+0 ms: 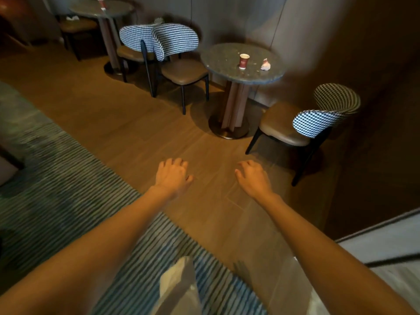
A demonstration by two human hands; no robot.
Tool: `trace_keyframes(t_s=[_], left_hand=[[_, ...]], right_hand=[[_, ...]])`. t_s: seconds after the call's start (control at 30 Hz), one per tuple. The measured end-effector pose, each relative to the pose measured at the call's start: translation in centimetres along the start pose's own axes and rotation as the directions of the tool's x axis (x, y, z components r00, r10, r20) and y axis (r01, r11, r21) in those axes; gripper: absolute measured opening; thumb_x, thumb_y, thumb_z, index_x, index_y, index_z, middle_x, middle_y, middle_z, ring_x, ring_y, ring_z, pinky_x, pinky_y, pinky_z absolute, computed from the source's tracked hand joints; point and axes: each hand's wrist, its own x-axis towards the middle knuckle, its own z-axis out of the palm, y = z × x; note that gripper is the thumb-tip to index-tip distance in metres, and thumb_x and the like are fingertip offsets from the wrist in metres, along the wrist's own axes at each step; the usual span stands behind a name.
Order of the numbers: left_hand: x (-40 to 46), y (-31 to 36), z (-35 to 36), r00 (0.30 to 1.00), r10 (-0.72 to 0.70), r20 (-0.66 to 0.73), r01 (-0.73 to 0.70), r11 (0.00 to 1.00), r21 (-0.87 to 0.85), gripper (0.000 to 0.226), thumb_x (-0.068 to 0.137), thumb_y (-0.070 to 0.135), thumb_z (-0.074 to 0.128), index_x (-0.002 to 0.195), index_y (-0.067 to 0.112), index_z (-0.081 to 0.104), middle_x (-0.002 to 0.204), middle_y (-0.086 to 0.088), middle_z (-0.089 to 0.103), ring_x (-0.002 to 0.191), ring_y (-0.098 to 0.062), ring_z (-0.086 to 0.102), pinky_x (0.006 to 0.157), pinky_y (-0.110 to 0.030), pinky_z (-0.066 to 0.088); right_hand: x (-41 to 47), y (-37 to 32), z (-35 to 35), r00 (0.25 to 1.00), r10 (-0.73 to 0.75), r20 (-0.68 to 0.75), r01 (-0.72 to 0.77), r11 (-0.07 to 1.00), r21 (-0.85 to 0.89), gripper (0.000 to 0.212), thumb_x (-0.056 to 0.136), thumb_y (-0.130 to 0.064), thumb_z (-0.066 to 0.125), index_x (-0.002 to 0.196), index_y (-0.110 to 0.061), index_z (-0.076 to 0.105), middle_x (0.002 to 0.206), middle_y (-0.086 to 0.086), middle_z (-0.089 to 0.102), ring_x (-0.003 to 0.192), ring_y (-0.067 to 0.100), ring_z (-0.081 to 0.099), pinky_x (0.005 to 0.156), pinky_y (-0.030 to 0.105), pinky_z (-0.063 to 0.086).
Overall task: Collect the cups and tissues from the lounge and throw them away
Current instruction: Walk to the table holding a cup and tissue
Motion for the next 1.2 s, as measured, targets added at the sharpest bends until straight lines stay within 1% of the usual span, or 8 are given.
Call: trace_keyframes(t_s=[0.27,0.43,0.57,0.67,0.87,0.93,1.07,1.2], left_hand=[[17.0,-3.0,-5.2,0.995,0.091,-0.049,-0.092,0.995,-0.023,0.049,0.096,0.044,0.040,0.134,0.013,0.044,0.137,-0.008,0.047,0.127,-0.031,0.041,0.102,-0.043,0.034],[24.9,-2.7,-4.5,0.986,0.164,0.030,-0.164,0.986,-0.028,0.049,0.096,0.043,0.040,0.135,0.013,0.043,0.140,-0.007,0.044,0.129,-0.030,0.038,0.104,-0.042,0.033],[32.0,-2.5,-3.2,0.986,0.149,0.070,-0.146,0.988,-0.047,0.050,0.096,0.042,0.041,0.137,0.014,0.041,0.142,-0.008,0.042,0.130,-0.030,0.038,0.105,-0.043,0.033],[39.1,-1.9,-3.7,0.988,0.150,0.045,-0.149,0.988,-0.032,0.051,0.096,0.042,0.042,0.138,0.013,0.040,0.142,-0.008,0.042,0.129,-0.031,0.038,0.105,-0.043,0.033],[52.5,0.0,-5.9,0.993,0.119,-0.019,-0.120,0.992,-0.048,0.047,0.095,0.041,0.043,0.134,0.015,0.043,0.136,-0.008,0.047,0.125,-0.031,0.042,0.100,-0.043,0.035],[55.5,0.2,-5.3,0.994,0.105,0.017,-0.104,0.992,-0.064,0.049,0.094,0.042,0.043,0.135,0.016,0.043,0.136,-0.007,0.047,0.124,-0.030,0.043,0.100,-0.042,0.036],[60.9,0.8,-3.9,0.991,0.080,0.108,-0.072,0.995,-0.073,0.052,0.093,0.043,0.043,0.137,0.016,0.041,0.141,-0.007,0.044,0.126,-0.031,0.042,0.101,-0.043,0.035],[68.1,1.3,-4.1,0.990,0.087,0.110,-0.080,0.994,-0.067,0.049,0.091,0.043,0.044,0.132,0.016,0.044,0.135,-0.008,0.047,0.121,-0.032,0.044,0.097,-0.043,0.036]], right_hand=[[15.1,-0.5,-1.8,0.989,0.130,-0.068,-0.126,0.990,0.060,0.037,0.099,-0.028,0.044,0.128,-0.008,0.054,0.131,0.013,0.053,0.122,0.030,0.048,0.098,0.042,0.040],[21.6,1.6,-0.6,0.977,0.210,0.029,-0.210,0.978,0.004,0.039,0.100,-0.031,0.042,0.132,-0.011,0.051,0.135,0.010,0.050,0.126,0.028,0.045,0.101,0.041,0.039],[28.2,4.4,0.8,0.977,0.198,0.075,-0.196,0.980,-0.028,0.038,0.100,-0.031,0.041,0.131,-0.012,0.051,0.135,0.010,0.050,0.126,0.027,0.046,0.101,0.040,0.040],[34.9,7.0,0.3,0.982,0.186,0.040,-0.186,0.982,-0.008,0.040,0.100,-0.032,0.041,0.134,-0.013,0.050,0.137,0.009,0.050,0.128,0.027,0.044,0.101,0.040,0.040],[47.6,11.8,-2.6,0.988,0.152,0.013,-0.153,0.988,0.037,0.032,0.100,-0.027,0.040,0.120,-0.009,0.057,0.123,0.011,0.055,0.114,0.030,0.051,0.092,0.044,0.045],[50.7,12.9,-2.6,0.987,0.161,0.032,-0.162,0.986,0.039,0.032,0.099,-0.025,0.040,0.121,-0.008,0.056,0.123,0.012,0.054,0.114,0.031,0.050,0.093,0.045,0.044],[55.8,15.0,-1.0,0.982,0.152,0.111,-0.157,0.987,0.033,0.039,0.099,-0.025,0.041,0.133,-0.010,0.049,0.135,0.012,0.050,0.122,0.032,0.048,0.099,0.043,0.042],[62.4,17.2,-0.3,0.982,0.157,0.110,-0.160,0.987,0.025,0.038,0.097,-0.023,0.042,0.132,-0.011,0.051,0.131,0.010,0.052,0.121,0.031,0.047,0.100,0.040,0.041]])
